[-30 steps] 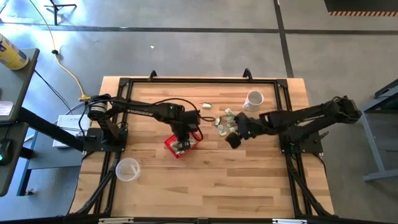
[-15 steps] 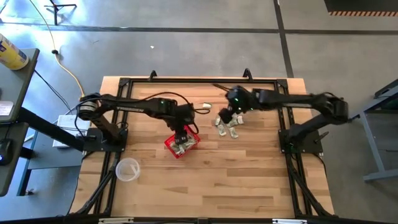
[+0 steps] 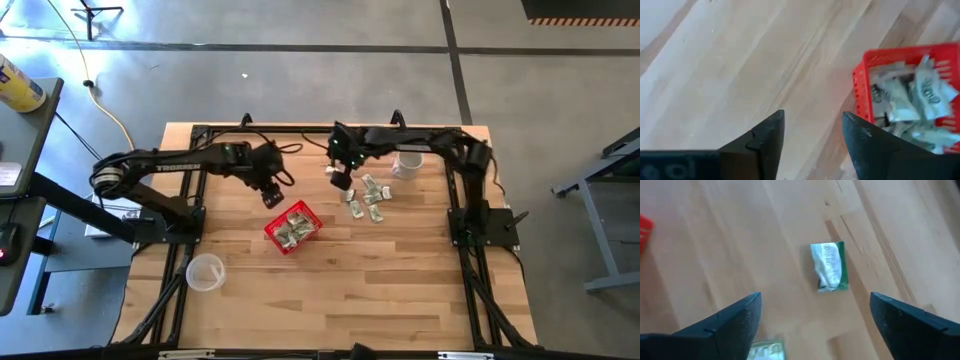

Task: Pick and place Stevia / Truvia into bins
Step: Put the dark green truvia packet into the red basket

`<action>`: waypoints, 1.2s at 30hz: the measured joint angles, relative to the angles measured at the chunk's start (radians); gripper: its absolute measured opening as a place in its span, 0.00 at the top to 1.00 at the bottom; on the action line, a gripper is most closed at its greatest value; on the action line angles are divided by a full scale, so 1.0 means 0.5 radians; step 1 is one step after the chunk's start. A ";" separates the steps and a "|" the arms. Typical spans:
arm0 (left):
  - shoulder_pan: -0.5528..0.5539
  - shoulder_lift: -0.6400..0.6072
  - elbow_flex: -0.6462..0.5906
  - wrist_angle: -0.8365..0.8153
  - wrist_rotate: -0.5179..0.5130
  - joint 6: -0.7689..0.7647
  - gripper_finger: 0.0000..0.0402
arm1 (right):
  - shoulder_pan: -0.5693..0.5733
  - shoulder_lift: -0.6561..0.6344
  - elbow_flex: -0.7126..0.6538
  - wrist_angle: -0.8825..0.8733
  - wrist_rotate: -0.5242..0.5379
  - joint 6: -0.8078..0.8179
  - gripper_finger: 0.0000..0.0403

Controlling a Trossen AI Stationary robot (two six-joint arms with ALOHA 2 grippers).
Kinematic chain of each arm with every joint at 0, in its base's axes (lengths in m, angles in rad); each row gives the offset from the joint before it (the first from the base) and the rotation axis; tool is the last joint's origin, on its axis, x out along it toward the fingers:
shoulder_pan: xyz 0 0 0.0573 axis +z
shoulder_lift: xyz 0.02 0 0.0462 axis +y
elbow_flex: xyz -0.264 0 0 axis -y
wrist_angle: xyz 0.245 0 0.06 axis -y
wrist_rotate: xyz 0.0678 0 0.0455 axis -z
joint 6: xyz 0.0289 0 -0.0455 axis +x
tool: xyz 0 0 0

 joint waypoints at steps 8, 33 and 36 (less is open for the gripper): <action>0.085 -0.081 -0.043 0.016 0.064 0.047 0.54 | -0.053 0.459 0.496 -0.296 -0.005 -0.049 0.20; 0.483 -0.089 -0.042 -0.029 0.428 0.474 0.56 | 0.151 0.353 0.900 -0.828 -0.639 0.070 0.99; 0.478 -0.163 -0.042 -0.037 0.687 0.564 0.56 | 0.318 0.320 0.899 -0.734 -0.779 0.037 0.96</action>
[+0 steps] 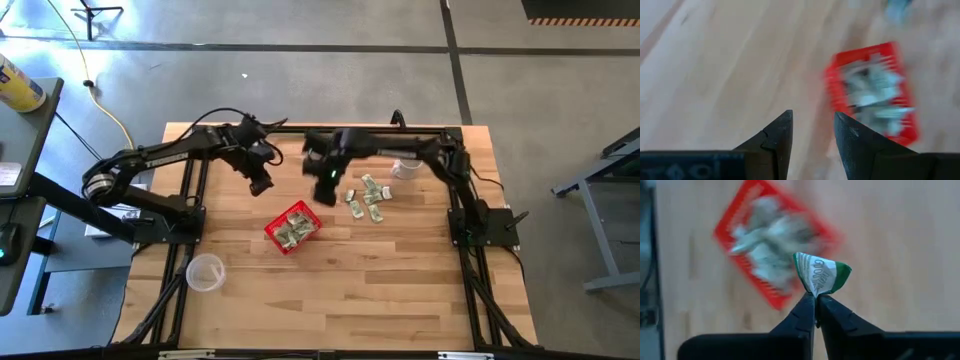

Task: Pick and place Stevia / Truvia into bins
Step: Put the dark green truvia packet into the red basket

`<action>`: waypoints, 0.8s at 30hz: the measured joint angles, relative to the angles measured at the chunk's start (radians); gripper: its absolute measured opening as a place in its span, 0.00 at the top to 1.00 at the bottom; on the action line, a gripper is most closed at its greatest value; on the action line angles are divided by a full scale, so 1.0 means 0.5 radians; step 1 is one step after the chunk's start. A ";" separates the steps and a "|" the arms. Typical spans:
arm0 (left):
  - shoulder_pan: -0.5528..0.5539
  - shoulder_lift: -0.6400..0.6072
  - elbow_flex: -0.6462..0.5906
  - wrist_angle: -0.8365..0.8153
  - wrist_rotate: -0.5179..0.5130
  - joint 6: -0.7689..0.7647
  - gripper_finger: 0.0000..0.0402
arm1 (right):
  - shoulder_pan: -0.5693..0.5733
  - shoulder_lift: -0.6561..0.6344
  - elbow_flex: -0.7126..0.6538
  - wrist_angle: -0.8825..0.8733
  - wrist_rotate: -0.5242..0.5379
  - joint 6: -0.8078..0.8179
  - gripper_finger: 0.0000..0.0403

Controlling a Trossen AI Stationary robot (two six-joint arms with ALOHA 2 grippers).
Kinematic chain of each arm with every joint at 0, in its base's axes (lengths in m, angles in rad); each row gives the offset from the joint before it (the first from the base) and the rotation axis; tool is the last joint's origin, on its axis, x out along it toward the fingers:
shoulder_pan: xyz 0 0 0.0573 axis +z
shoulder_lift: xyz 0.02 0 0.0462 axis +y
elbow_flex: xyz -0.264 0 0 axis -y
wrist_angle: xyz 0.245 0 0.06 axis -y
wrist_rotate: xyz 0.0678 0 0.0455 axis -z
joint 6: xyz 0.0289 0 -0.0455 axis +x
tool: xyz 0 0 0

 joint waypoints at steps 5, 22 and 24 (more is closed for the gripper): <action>0.000 -0.300 0.000 -0.164 0.035 -0.148 0.56 | 0.231 0.090 -0.006 0.214 0.105 -0.028 0.88; -0.537 -0.766 -0.127 -0.230 -0.448 -0.823 0.55 | 0.445 0.048 -0.161 -0.240 1.091 0.038 0.30; -0.577 -0.711 -0.167 -0.173 -0.455 -0.824 0.55 | 0.435 0.002 -0.348 -0.211 1.038 0.087 0.25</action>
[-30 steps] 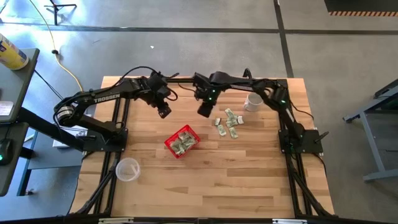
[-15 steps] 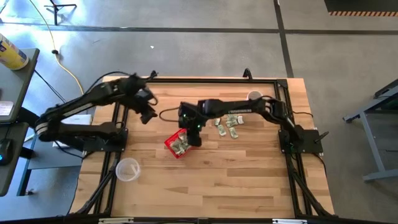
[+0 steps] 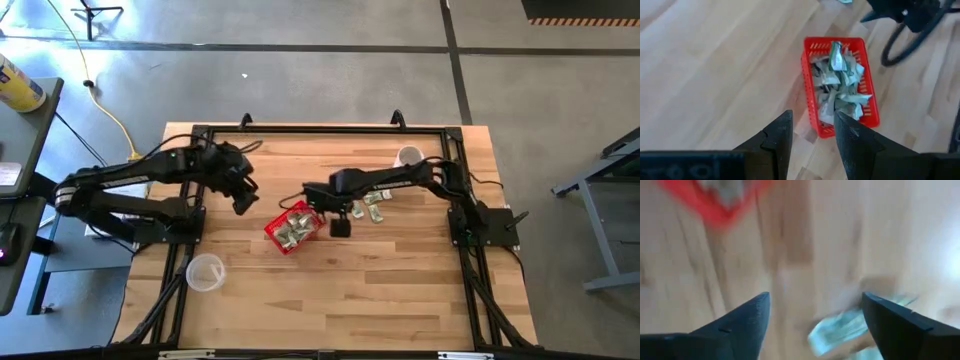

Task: Pick and place Stevia / Truvia into bins
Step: Put the dark green truvia packet into the red basket

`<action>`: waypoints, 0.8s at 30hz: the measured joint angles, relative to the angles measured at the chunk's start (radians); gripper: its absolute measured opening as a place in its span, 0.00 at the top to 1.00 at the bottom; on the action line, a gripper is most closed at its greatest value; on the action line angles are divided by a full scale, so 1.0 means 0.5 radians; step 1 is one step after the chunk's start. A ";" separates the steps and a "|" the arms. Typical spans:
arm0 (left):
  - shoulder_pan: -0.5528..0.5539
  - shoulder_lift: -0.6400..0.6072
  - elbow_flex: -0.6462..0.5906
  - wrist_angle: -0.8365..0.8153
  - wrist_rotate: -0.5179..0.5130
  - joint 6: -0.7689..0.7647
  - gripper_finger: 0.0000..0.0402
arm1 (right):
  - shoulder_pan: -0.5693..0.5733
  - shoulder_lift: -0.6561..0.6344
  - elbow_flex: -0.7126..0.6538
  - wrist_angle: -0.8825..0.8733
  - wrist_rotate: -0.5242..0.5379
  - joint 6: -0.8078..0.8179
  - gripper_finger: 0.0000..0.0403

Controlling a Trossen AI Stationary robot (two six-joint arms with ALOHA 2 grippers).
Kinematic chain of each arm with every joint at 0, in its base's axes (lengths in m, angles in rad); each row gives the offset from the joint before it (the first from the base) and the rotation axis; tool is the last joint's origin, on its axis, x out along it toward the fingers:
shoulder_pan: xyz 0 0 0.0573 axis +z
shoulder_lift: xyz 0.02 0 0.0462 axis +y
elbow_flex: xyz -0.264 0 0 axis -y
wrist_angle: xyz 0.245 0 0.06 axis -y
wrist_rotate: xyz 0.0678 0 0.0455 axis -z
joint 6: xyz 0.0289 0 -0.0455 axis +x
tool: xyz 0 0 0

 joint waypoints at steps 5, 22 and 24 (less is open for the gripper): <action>-0.095 0.061 -0.065 0.026 -0.093 0.001 0.56 | -0.051 -0.245 -0.511 0.344 -0.006 0.029 0.20; -0.099 0.055 -0.073 0.329 -0.233 0.238 0.56 | -0.373 -0.329 -0.908 0.991 -0.131 1.618 0.20; -0.099 0.055 -0.073 0.329 -0.236 0.274 0.56 | -0.350 -0.293 -0.901 0.946 0.008 1.690 0.23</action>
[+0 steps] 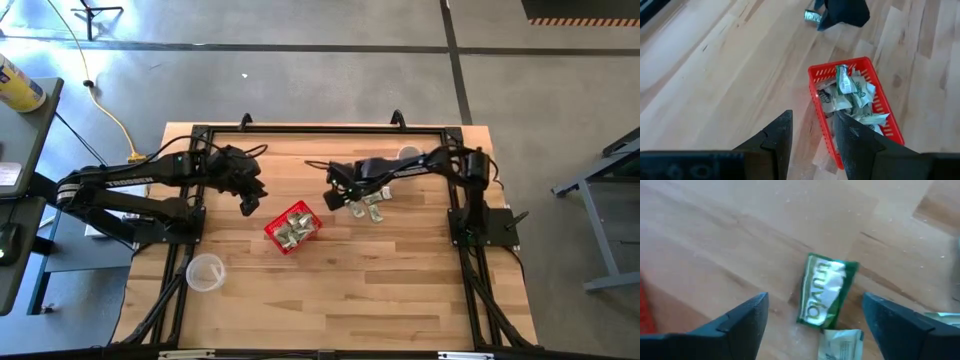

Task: Pick and place Stevia / Truvia into bins
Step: Put the dark green truvia packet into the red basket

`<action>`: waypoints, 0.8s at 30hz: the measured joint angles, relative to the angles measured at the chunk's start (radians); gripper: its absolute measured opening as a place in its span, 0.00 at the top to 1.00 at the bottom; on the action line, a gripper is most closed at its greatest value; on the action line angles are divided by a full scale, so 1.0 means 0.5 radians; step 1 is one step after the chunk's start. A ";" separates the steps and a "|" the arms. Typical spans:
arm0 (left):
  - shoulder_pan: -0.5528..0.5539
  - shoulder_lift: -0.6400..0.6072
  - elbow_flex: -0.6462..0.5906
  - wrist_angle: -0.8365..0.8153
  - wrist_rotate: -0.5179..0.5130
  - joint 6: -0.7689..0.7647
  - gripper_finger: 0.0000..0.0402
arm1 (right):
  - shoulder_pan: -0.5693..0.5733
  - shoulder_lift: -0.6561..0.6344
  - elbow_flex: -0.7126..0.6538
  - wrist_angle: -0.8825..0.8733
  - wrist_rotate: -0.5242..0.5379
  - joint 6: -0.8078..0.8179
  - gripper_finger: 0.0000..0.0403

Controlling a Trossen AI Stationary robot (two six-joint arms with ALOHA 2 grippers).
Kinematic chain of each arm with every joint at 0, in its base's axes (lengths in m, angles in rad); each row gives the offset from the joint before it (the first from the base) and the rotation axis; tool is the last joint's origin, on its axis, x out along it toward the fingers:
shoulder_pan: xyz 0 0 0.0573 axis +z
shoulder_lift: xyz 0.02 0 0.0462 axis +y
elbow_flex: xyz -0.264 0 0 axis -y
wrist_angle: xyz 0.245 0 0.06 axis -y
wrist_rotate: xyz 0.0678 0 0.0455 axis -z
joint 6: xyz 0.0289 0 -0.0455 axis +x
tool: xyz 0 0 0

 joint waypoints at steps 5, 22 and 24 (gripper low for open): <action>0.000 0.000 0.000 0.011 -0.001 0.035 0.56 | 0.007 0.079 0.003 -0.088 0.155 -0.084 0.43; 0.001 -0.056 0.002 -0.407 -0.139 -0.205 0.56 | 0.176 -0.076 0.595 0.352 -0.859 -1.239 0.97; 0.002 -0.086 0.002 -0.474 -0.141 -0.259 0.56 | 0.177 0.000 0.646 0.306 -0.938 -1.248 0.93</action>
